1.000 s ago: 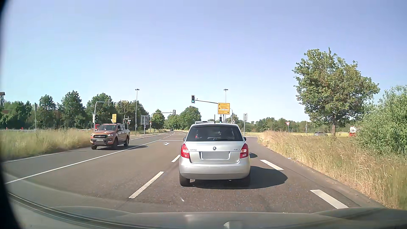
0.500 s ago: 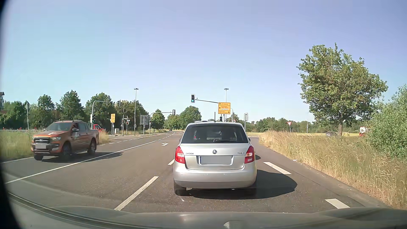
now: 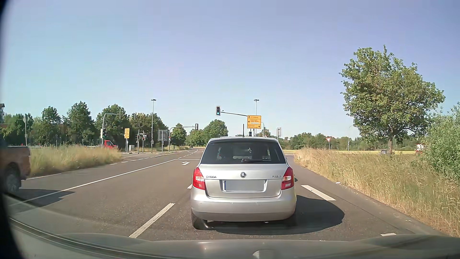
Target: Follow the waypoints while adhering to traffic rules and regulations
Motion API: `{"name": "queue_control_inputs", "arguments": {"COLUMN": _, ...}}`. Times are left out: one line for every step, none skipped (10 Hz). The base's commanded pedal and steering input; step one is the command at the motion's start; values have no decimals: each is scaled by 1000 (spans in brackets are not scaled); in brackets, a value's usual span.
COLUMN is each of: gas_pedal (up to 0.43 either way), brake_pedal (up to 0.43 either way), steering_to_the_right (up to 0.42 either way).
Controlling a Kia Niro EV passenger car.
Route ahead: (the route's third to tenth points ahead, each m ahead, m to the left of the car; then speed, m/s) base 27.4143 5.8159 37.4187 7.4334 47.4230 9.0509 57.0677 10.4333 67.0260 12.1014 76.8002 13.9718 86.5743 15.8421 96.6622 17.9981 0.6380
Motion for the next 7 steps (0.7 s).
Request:
{"name": "queue_control_inputs", "arguments": {"gas_pedal": 0, "brake_pedal": 274, "steering_to_the_right": -6}}
{"name": "queue_control_inputs", "arguments": {"gas_pedal": 0, "brake_pedal": 268, "steering_to_the_right": -6}}
{"name": "queue_control_inputs", "arguments": {"gas_pedal": 0, "brake_pedal": 268, "steering_to_the_right": -6}}
{"name": "queue_control_inputs", "arguments": {"gas_pedal": 0, "brake_pedal": 262, "steering_to_the_right": -6}}
{"name": "queue_control_inputs", "arguments": {"gas_pedal": 0, "brake_pedal": 262, "steering_to_the_right": -7}}
{"name": "queue_control_inputs", "arguments": {"gas_pedal": 0, "brake_pedal": 256, "steering_to_the_right": -7}}
{"name": "queue_control_inputs", "arguments": {"gas_pedal": 0, "brake_pedal": 238, "steering_to_the_right": -6}}
